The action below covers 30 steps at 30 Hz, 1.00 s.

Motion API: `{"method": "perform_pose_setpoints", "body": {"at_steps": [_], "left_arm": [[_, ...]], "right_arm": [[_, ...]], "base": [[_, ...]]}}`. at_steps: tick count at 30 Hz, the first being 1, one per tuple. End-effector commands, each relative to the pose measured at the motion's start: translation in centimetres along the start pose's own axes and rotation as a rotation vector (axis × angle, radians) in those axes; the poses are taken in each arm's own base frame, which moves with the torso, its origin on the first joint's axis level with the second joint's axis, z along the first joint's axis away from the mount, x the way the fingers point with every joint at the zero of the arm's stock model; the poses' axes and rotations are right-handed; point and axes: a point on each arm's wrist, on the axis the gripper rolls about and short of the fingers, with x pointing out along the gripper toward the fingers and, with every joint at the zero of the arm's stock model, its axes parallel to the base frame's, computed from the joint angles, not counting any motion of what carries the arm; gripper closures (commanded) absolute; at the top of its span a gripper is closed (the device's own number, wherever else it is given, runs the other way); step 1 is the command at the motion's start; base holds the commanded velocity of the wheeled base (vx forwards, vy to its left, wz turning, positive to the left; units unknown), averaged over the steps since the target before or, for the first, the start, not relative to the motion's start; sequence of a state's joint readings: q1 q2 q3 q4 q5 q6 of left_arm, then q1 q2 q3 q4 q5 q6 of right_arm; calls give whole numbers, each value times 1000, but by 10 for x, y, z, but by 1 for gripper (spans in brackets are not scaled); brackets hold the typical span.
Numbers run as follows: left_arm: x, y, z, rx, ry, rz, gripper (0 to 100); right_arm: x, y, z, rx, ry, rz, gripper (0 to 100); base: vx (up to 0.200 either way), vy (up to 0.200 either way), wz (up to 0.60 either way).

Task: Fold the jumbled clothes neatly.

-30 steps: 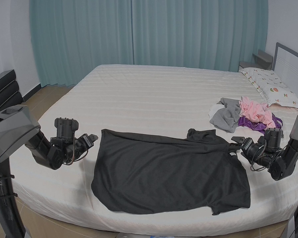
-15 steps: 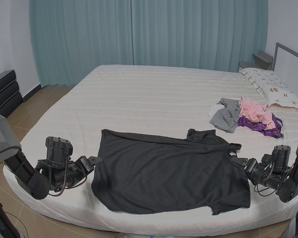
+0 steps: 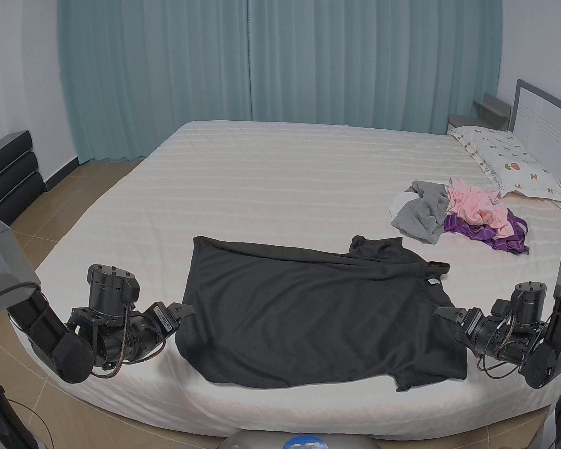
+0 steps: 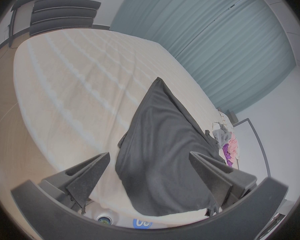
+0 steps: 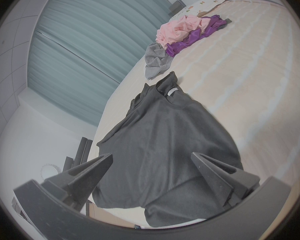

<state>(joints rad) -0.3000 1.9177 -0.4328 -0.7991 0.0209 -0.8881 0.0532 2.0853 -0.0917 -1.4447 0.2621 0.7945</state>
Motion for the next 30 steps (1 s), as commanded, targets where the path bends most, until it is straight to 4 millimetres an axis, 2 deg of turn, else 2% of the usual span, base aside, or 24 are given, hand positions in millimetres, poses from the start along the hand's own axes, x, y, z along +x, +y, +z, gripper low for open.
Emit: {"method": "perform_pose_setpoints", "body": {"at_steps": [1, 8, 19, 25, 30], "left_arm": [[3, 2, -2, 1, 7, 8, 0], [10, 1, -4, -44, -4, -15, 0], [14, -1, -13, -53, 24, -15, 0], [21, 3, -33, -14, 89, 20, 0], [16, 2, -50, 32, 138, 25, 0]], "right_arm": [[0, -1, -1, 2, 6, -5, 0], [0, -1, -1, 2, 6, -5, 0], [1, -1, -2, 2, 8, -5, 0], [2, -1, -3, 0, 19, -7, 0], [3, -2, -4, 1, 20, -10, 0]], "base": [[0, 0, 0], [0, 0, 0], [0, -200, 0], [0, -33, 0], [0, 0, 0]]}}
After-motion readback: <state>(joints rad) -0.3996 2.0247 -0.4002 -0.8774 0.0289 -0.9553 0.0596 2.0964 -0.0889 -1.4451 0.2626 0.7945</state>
